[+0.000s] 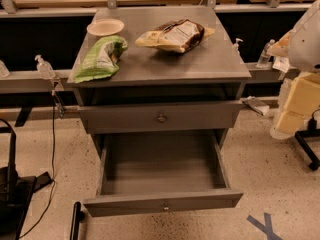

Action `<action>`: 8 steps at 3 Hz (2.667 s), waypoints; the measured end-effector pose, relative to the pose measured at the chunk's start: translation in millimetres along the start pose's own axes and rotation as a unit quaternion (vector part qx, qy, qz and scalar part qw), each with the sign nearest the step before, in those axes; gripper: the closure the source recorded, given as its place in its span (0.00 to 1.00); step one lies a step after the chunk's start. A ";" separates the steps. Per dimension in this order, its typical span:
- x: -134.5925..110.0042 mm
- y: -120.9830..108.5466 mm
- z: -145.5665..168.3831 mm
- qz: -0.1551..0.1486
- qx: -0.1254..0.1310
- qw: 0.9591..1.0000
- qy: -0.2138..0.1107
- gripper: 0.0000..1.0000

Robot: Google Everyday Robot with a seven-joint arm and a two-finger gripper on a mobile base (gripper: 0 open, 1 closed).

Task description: Place green rice chip bag into middle drawer

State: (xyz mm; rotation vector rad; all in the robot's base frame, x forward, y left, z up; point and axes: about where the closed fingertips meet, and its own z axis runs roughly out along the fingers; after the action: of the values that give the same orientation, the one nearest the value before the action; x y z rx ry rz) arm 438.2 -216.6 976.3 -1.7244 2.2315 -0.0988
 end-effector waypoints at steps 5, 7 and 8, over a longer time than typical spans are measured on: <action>-154.6 -51.8 86.6 -0.279 -0.028 0.951 -0.133 0.00; -187.1 -56.5 111.4 -0.355 -0.033 0.928 -0.105 0.00; -232.5 -77.4 145.8 -0.456 -0.038 0.883 -0.109 0.00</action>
Offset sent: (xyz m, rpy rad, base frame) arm 0.0701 0.0332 -0.0341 -0.0134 0.0284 0.2236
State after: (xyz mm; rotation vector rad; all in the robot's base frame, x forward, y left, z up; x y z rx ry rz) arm 604.0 4.2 905.5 -2.5282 1.1207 -0.0222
